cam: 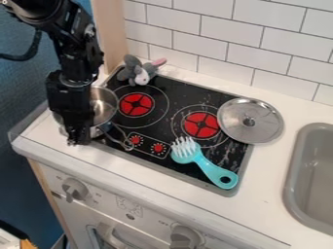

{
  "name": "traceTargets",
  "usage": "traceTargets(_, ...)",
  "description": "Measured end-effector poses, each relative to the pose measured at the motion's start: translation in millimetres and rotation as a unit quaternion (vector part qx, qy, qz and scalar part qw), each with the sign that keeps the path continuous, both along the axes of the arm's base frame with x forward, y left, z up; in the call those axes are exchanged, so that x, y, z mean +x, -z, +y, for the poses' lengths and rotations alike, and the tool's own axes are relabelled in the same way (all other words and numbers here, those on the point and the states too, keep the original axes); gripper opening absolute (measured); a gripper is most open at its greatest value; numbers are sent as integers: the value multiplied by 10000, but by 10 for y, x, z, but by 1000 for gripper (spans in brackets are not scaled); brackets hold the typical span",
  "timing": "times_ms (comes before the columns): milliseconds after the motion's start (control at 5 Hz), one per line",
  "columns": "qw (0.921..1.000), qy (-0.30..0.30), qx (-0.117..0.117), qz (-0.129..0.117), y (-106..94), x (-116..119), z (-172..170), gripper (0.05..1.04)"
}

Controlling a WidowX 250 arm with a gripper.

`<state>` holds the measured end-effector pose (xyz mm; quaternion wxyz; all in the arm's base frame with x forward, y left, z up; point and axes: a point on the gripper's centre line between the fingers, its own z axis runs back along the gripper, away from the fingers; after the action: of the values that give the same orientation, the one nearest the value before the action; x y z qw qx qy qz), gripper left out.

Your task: Move the silver pot to upper side of the stove

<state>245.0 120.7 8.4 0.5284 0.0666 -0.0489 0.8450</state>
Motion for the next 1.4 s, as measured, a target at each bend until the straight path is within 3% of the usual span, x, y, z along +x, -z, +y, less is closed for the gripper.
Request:
traceTargets(200, 9995, 149, -48, -258, -145, 34, -34, 83)
traceTargets(400, 9978, 458, -218, -434, -305, 47, -108, 79)
traceTargets(600, 9904, 1059, -281, -847, -595, 104, -296, 79)
traceTargets(800, 9734, 2034, -360, -992, -704, 198, -595, 79)
traceTargets(1000, 9545, 2792, -270, -1014, -699, 357, -819, 79)
traceTargets(1400, 9412, 3281, -189, -782, -409, 818, -993, 79)
